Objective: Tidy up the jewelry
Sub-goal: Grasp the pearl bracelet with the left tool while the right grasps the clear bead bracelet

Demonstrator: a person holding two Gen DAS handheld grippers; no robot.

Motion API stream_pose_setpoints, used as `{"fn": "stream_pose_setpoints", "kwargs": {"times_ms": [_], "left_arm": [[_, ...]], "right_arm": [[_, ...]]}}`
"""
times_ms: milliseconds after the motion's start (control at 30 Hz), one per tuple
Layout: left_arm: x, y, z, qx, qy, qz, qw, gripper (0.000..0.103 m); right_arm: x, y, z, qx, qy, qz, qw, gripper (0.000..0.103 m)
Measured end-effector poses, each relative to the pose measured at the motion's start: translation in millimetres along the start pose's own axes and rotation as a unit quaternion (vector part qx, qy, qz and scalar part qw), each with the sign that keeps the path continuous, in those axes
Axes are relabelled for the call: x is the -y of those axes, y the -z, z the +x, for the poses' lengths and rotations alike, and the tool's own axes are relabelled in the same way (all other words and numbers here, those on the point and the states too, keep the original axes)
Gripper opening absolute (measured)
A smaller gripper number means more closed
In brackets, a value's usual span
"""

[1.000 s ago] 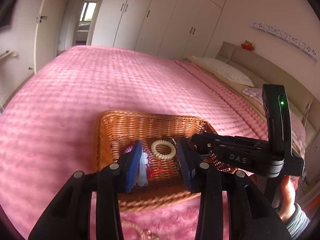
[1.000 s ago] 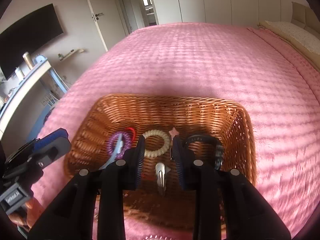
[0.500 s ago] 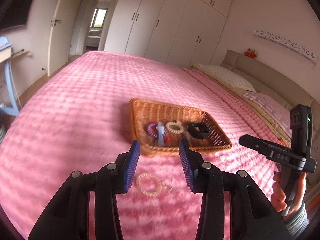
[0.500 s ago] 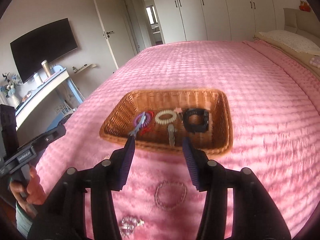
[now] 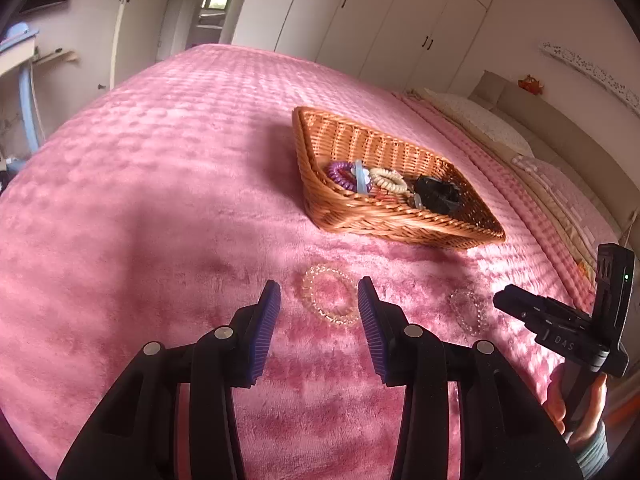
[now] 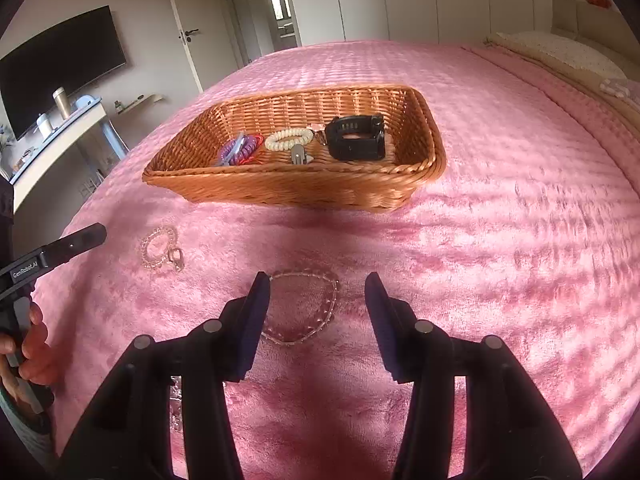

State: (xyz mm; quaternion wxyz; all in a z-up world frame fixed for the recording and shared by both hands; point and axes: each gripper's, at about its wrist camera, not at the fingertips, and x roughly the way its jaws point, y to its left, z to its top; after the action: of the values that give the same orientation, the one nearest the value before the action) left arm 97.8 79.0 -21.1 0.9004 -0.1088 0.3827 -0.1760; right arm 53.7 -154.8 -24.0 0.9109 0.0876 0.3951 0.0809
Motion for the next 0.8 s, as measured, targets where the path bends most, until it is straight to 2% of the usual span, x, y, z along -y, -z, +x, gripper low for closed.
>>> {"fn": "stream_pose_setpoints", "kwargs": {"times_ms": [267,433,600,667,767,800], "left_arm": [[5.1,0.1,32.8,-0.035,-0.043,0.018,0.9983,0.037],[4.8,1.8,40.4,-0.04,-0.053,0.024,0.9975,0.037],[13.0,3.5,46.2,-0.044,-0.078,0.045,0.995,0.037],[17.2,5.1,47.3,-0.043,-0.093,0.056,0.9932,0.031],[18.8,5.7,46.5,-0.042,-0.098,0.061,0.9924,0.019],[18.1,5.7,45.7,-0.041,-0.096,0.06,0.9927,0.01]], "right_arm": [[1.5,6.3,21.0,-0.03,0.006,0.004,1.0,0.046],[-1.9,2.7,30.2,-0.036,0.021,-0.004,0.999,0.03],[-16.0,-0.4,40.0,-0.039,0.055,-0.036,0.997,0.029],[-22.2,0.5,39.9,-0.037,0.059,-0.051,0.996,0.019],[-26.4,3.2,37.6,-0.034,0.062,-0.061,0.996,0.014],[-26.5,3.5,36.6,-0.033,0.058,-0.062,0.996,0.011]]}}
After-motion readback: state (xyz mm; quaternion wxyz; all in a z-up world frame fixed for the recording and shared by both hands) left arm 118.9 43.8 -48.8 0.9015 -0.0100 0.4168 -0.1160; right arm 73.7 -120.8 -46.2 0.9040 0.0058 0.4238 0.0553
